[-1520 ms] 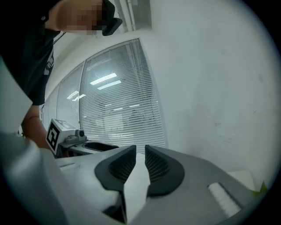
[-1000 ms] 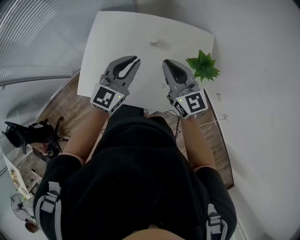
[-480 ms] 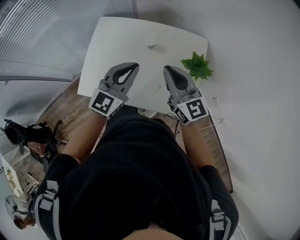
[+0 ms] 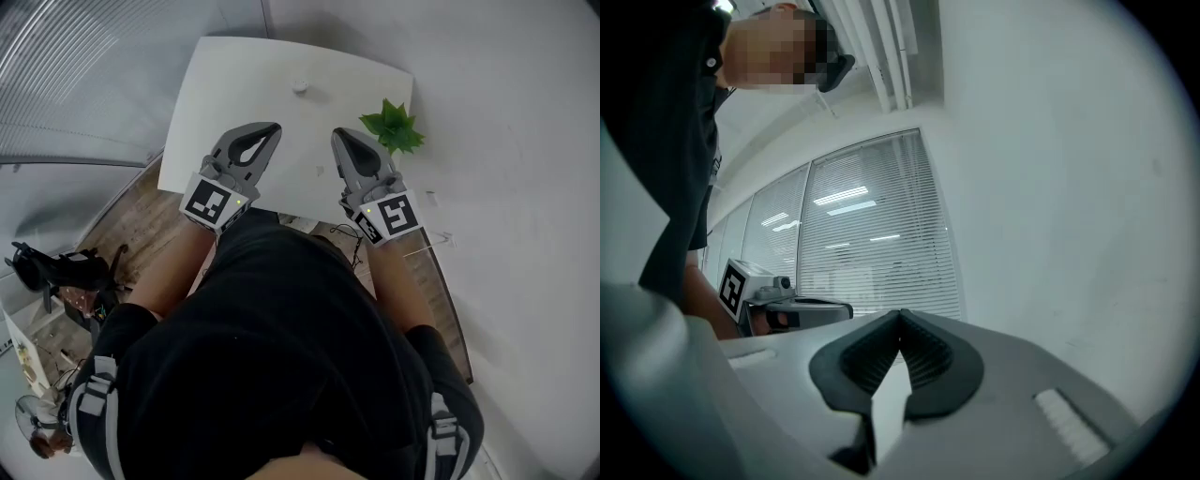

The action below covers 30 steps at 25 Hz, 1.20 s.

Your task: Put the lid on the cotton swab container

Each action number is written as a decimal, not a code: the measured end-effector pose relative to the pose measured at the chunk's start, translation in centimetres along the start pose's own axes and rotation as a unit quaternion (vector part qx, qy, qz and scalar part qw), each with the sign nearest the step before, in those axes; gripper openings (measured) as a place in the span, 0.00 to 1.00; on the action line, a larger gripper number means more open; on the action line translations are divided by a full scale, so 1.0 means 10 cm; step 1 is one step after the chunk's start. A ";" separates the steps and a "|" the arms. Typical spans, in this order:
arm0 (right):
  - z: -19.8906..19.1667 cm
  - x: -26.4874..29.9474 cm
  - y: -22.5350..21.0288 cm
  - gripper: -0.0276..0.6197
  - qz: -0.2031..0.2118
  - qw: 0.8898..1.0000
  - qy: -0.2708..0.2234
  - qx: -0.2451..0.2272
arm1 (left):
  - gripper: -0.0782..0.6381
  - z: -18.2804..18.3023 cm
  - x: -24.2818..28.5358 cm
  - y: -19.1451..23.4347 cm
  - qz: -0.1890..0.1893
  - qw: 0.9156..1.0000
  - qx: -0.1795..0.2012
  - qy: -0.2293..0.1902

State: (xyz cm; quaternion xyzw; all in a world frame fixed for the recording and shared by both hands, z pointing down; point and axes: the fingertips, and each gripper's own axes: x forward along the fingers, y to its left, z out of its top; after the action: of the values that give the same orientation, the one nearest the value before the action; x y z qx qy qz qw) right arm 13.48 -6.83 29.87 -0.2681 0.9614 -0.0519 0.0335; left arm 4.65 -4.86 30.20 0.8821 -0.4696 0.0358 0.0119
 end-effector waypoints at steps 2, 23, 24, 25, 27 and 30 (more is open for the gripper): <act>0.01 0.00 0.00 0.06 0.000 1.000 -0.001 -0.002 | 0.12 -0.02 0.00 0.00 0.001 1.000 0.001 0.003; -0.02 -0.05 0.01 0.06 -0.009 1.000 0.001 -0.008 | 0.12 -0.08 0.03 0.02 -0.004 1.000 0.001 0.002; -0.02 -0.06 0.00 0.06 -0.010 1.000 0.001 -0.008 | 0.12 -0.08 0.03 0.02 -0.005 1.000 0.000 0.002; -0.02 -0.06 0.00 0.06 -0.011 1.000 0.000 -0.007 | 0.12 -0.09 0.03 0.02 -0.005 1.000 -0.001 0.002; -0.03 -0.06 -0.02 0.06 -0.012 1.000 0.000 -0.007 | 0.12 -0.10 0.05 0.02 -0.006 1.000 -0.003 0.002; -0.03 -0.06 -0.03 0.06 -0.013 1.000 0.002 -0.007 | 0.12 -0.09 0.06 0.03 -0.003 1.000 -0.003 -0.001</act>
State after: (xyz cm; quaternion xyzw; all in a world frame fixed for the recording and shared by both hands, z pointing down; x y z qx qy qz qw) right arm 14.09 -6.73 30.27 -0.2809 0.9582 -0.0465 0.0290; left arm 4.66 -5.49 31.11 0.8836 -0.4668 0.0334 0.0145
